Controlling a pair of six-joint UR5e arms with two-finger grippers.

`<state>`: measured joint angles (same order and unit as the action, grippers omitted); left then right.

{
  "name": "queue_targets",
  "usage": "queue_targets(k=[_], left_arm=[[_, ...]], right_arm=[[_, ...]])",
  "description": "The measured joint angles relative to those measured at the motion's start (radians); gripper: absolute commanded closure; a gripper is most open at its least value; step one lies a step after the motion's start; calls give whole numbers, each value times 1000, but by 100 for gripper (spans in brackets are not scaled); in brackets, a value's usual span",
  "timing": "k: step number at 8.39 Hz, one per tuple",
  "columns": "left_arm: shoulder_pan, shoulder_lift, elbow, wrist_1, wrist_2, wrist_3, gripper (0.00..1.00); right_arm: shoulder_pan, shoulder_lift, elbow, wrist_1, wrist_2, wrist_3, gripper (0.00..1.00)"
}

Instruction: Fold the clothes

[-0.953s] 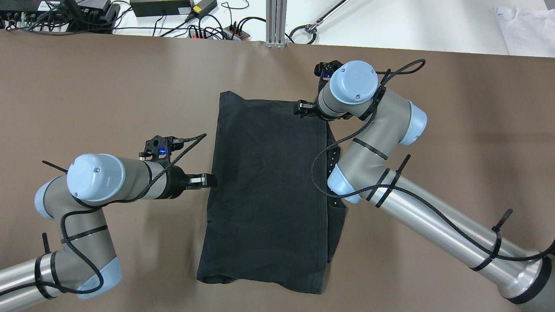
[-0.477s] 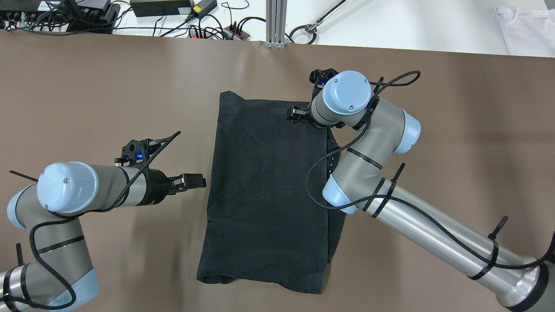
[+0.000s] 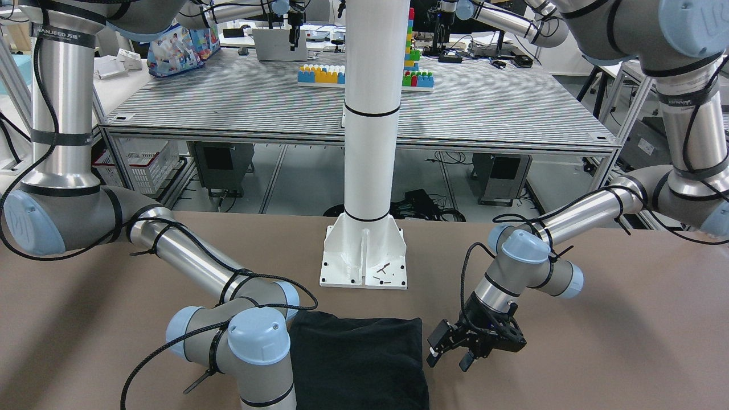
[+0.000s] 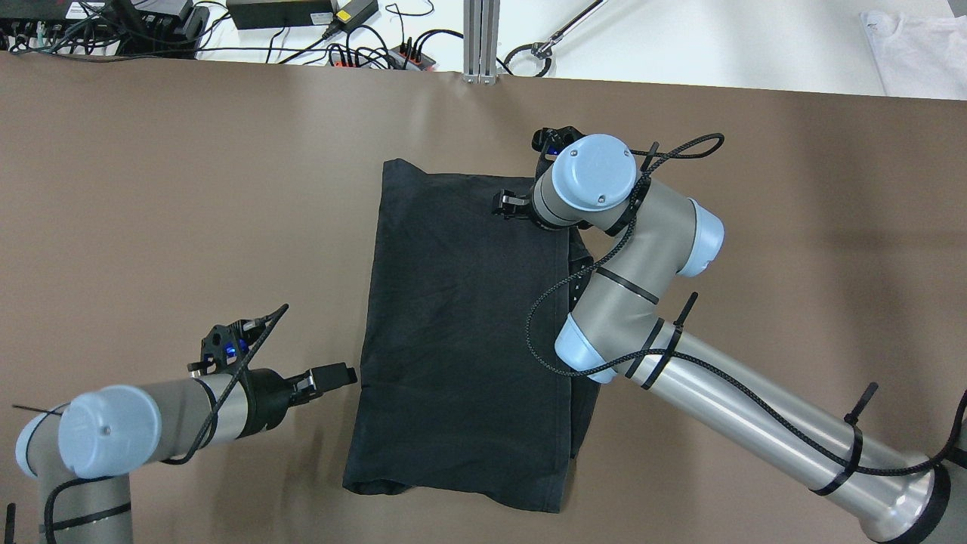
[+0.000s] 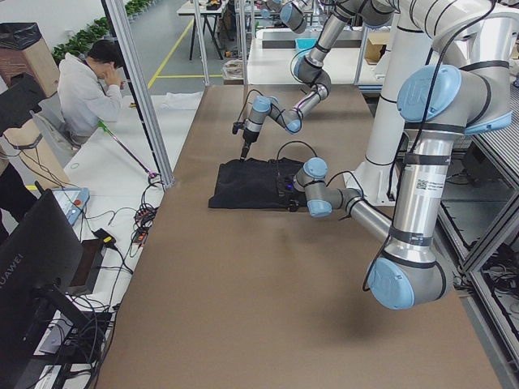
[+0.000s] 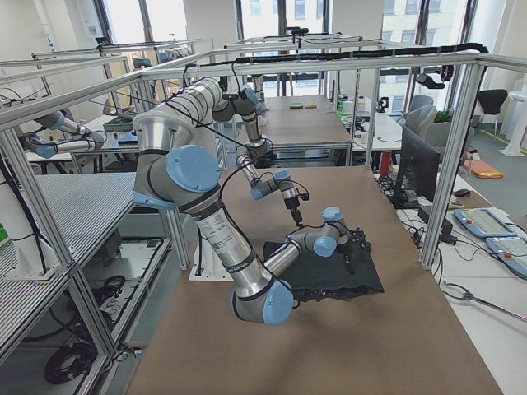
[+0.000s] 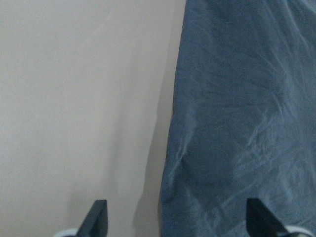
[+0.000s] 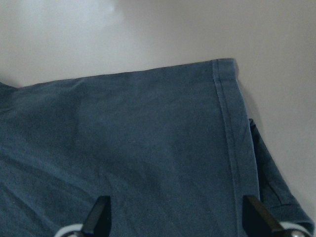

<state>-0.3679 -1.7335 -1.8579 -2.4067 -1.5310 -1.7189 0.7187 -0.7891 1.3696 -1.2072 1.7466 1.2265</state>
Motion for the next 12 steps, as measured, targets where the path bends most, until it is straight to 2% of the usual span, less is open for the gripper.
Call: queue_targets(k=[2, 6, 7, 8, 9, 12], left_arm=[[108, 22, 5, -41, 120, -122, 0], [243, 24, 4, -50, 238, -251, 2], [273, 22, 4, -49, 275, -259, 13], [292, 20, 7, -49, 303, -264, 46], [301, 19, 10, -49, 323, -266, 56], [309, 14, 13, -49, 348, -266, 56]], right_arm=[[-1, 1, 0, 0, -1, 1, 6], [-1, 0, 0, 0, -1, 1, 6], [-1, -1, 0, 0, -2, 1, 6], [-1, -2, 0, 0, -2, 1, 6], [-1, -3, 1, 0, -2, 1, 6], [-1, -5, 2, 0, -3, 1, 6]])
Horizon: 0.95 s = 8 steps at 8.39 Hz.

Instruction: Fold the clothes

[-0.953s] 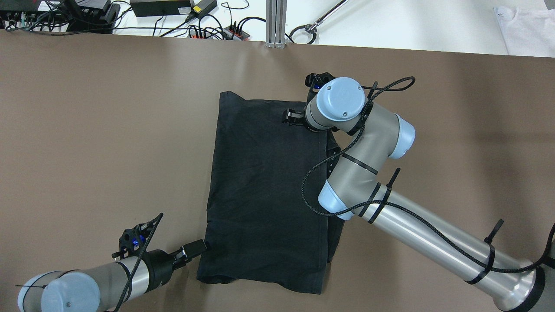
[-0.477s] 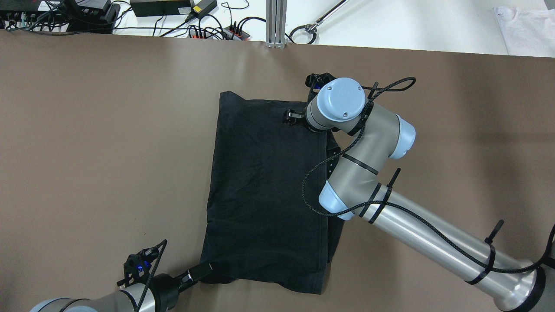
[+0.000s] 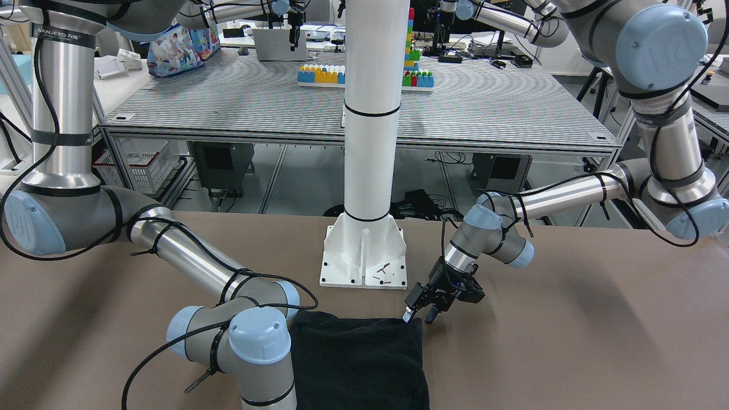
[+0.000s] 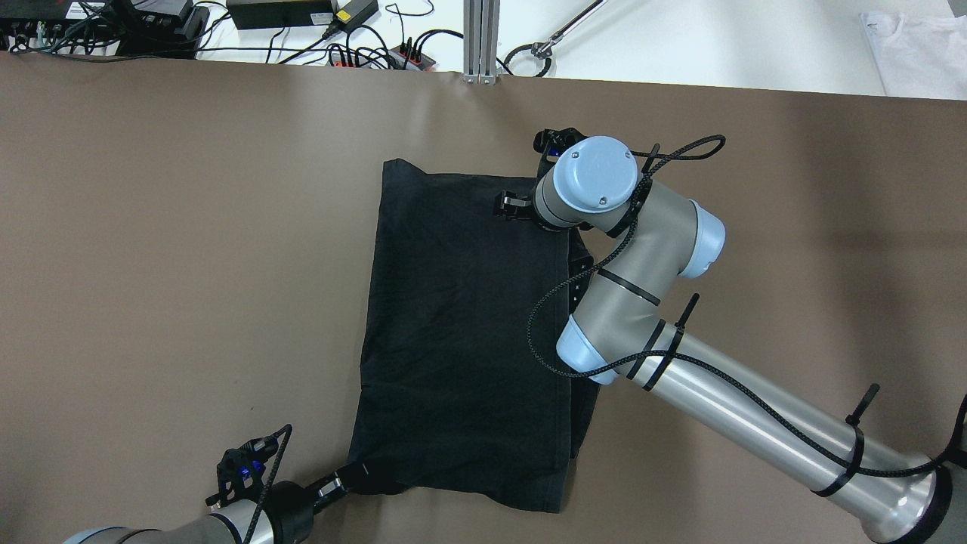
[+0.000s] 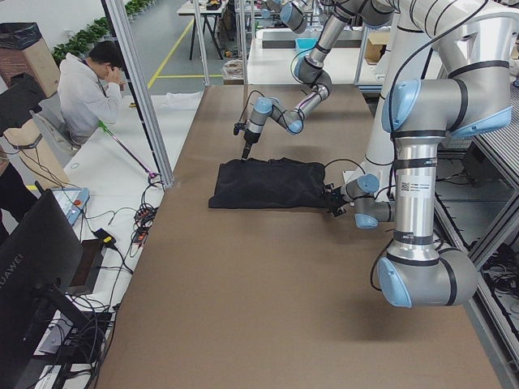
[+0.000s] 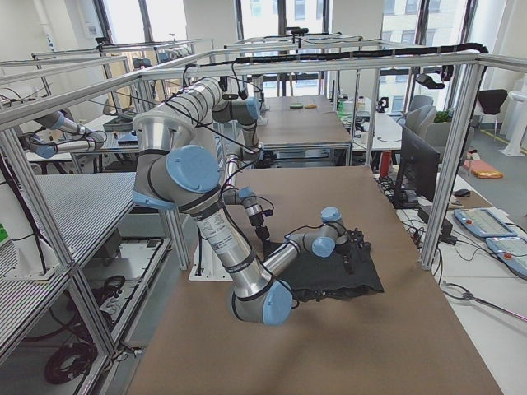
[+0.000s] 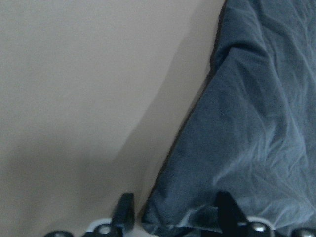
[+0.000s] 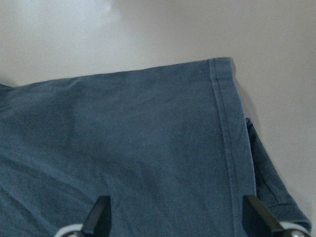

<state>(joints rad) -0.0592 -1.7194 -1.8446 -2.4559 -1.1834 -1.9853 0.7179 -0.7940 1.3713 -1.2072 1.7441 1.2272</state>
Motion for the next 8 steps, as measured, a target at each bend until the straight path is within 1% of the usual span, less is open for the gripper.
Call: queue_targets(k=[1, 2, 3, 4, 5, 8], left_arm=[[0, -2, 0, 0, 1, 0, 67], [1, -3, 1, 0, 2, 0, 85], [1, -5, 1, 0, 2, 0, 85], [1, -6, 1, 0, 2, 0, 88], [1, -7, 0, 0, 2, 1, 100], [1, -9, -2, 1, 2, 3, 100]], right_arm=[[0, 0, 0, 0, 0, 1, 6], [0, -2, 1, 0, 0, 1, 6], [0, -5, 5, 0, 0, 1, 6], [0, -13, 14, 0, 0, 1, 6], [0, -23, 25, 0, 0, 1, 6], [-7, -38, 43, 0, 0, 15, 6]])
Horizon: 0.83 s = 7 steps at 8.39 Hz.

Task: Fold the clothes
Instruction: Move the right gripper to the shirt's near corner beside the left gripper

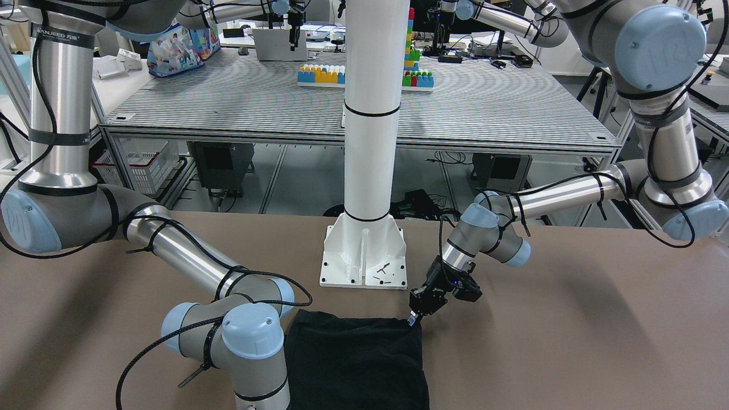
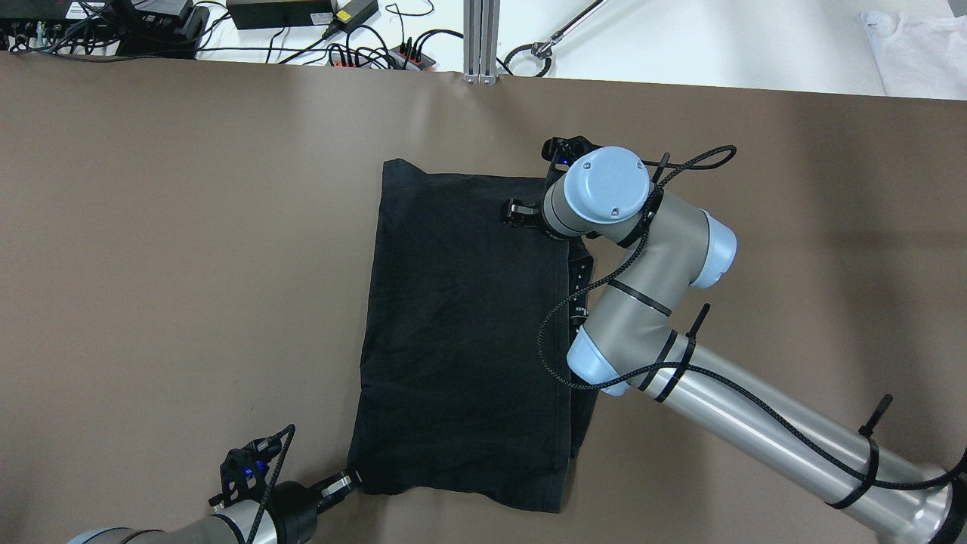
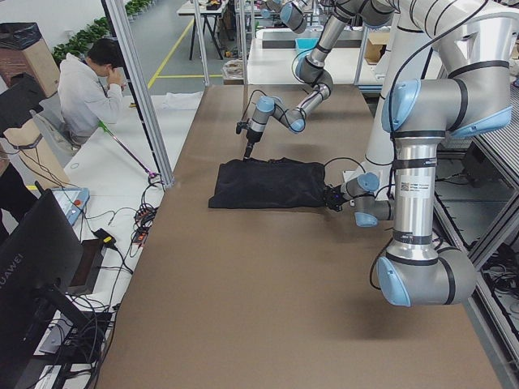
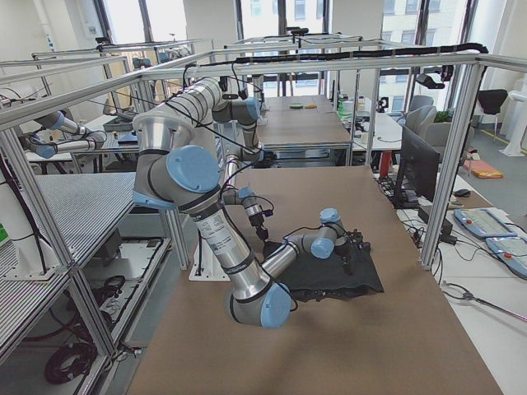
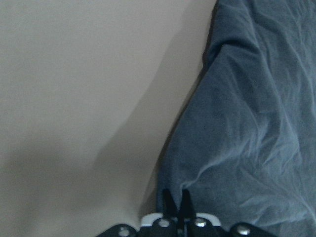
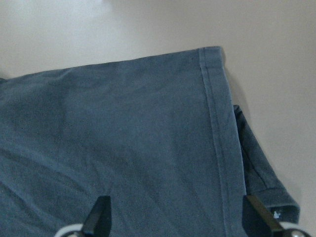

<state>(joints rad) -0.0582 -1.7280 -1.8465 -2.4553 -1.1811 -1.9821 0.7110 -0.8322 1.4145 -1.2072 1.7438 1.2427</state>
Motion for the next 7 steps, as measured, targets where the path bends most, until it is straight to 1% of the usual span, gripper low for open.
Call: queue_targets(k=[1, 2, 3, 4, 6, 7], left_arm=[[1, 0, -1, 1, 0, 2, 100], [1, 0, -1, 1, 1, 3, 100], [1, 0, -1, 1, 5, 4, 100], [1, 1, 0, 2, 9, 5, 100], [3, 1, 2, 4, 13, 7, 100], [4, -1, 3, 4, 19, 8, 100]], right_arm=[[-13, -11, 13, 0, -6, 32, 7], [-42, -38, 50, -1, -39, 84, 7], [-90, -87, 118, -1, -93, 155, 7], [-141, -152, 207, -1, -142, 242, 7], [-250, -284, 376, -2, -218, 470, 7], [-316, -326, 424, -2, -282, 579, 7]])
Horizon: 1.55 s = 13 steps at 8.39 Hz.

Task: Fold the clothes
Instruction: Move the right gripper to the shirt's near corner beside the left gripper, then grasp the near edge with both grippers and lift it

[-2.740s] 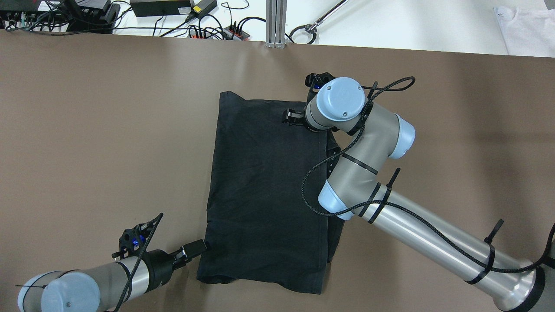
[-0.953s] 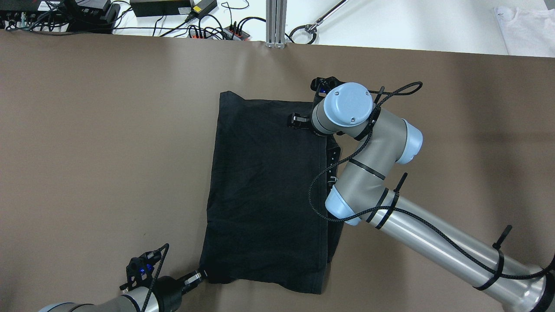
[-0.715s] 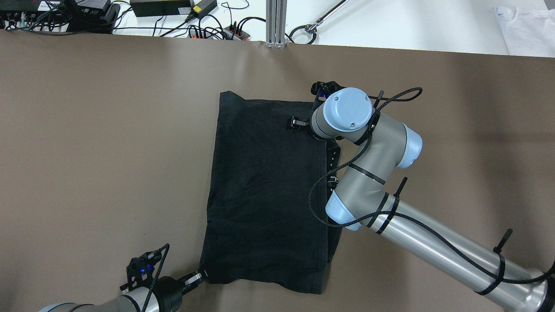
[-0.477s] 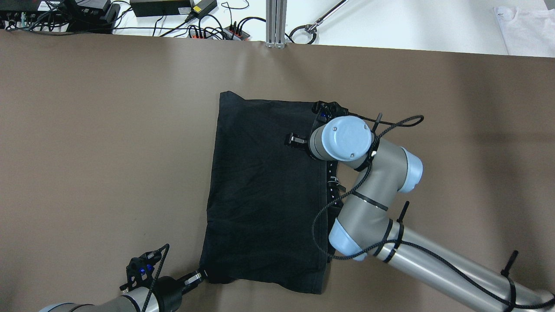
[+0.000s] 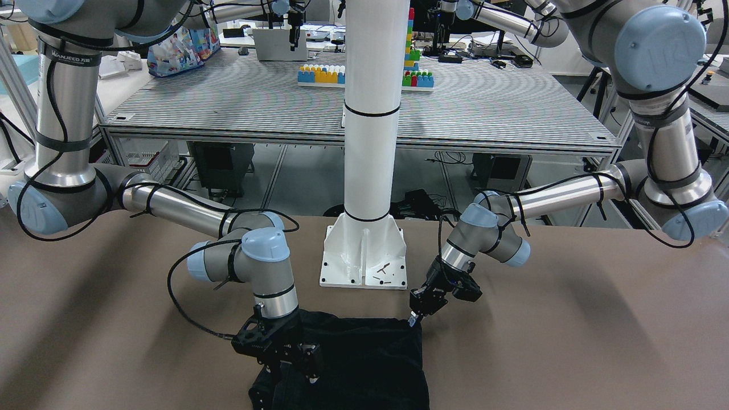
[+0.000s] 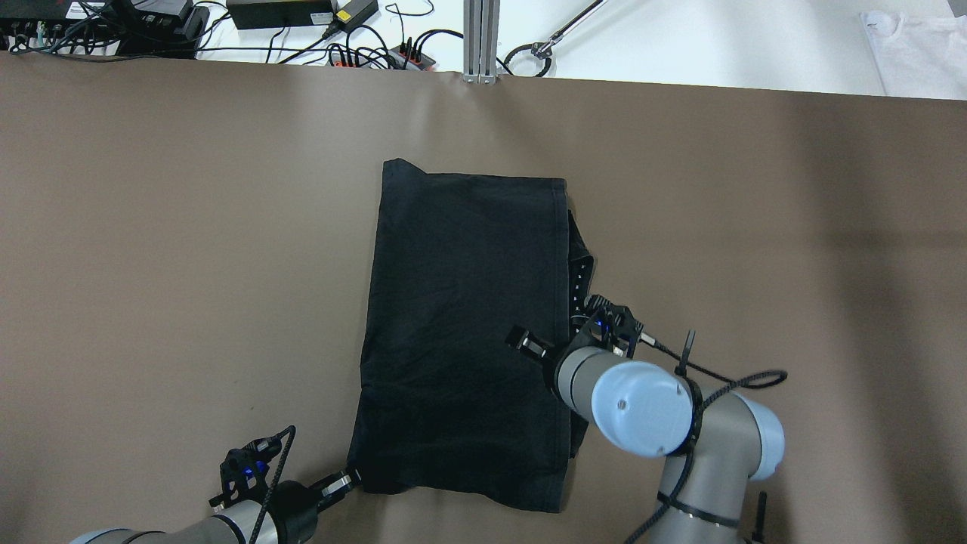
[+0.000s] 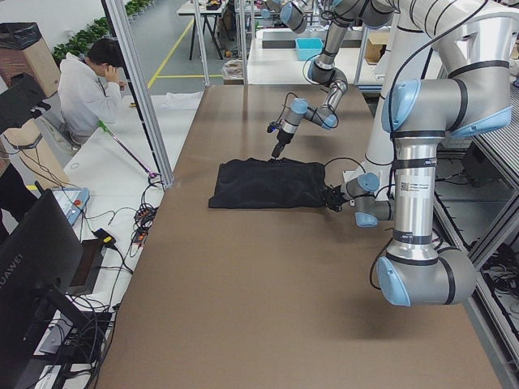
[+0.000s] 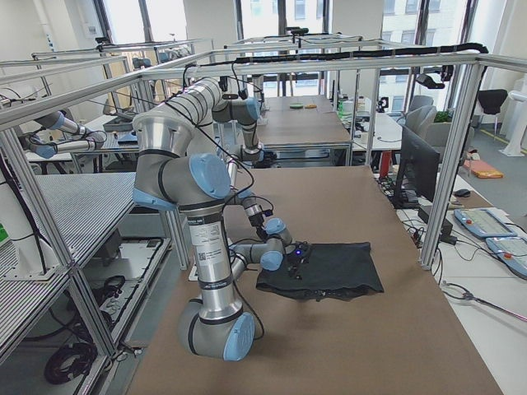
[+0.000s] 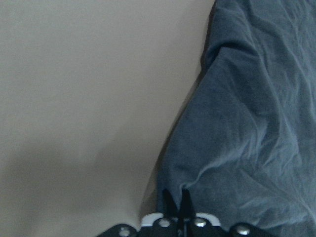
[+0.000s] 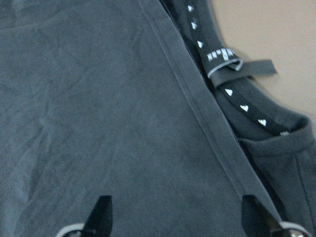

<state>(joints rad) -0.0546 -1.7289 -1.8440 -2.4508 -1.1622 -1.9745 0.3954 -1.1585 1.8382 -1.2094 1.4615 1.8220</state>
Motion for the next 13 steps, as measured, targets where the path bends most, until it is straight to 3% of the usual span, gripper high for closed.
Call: queue_targets(k=[2, 7, 9, 13], left_arm=[[1, -6, 5, 1, 6, 0, 100], [1, -21, 22, 3, 7, 0, 100], [1, -22, 27, 3, 7, 1, 100], [1, -22, 31, 3, 8, 2, 100]], right_arm=[[-111, -61, 42, 0, -123, 129, 7], [-228, -196, 116, 1, -216, 225, 12], [-264, -193, 111, 1, -255, 253, 28], [-277, -186, 89, 0, -268, 311, 37]])
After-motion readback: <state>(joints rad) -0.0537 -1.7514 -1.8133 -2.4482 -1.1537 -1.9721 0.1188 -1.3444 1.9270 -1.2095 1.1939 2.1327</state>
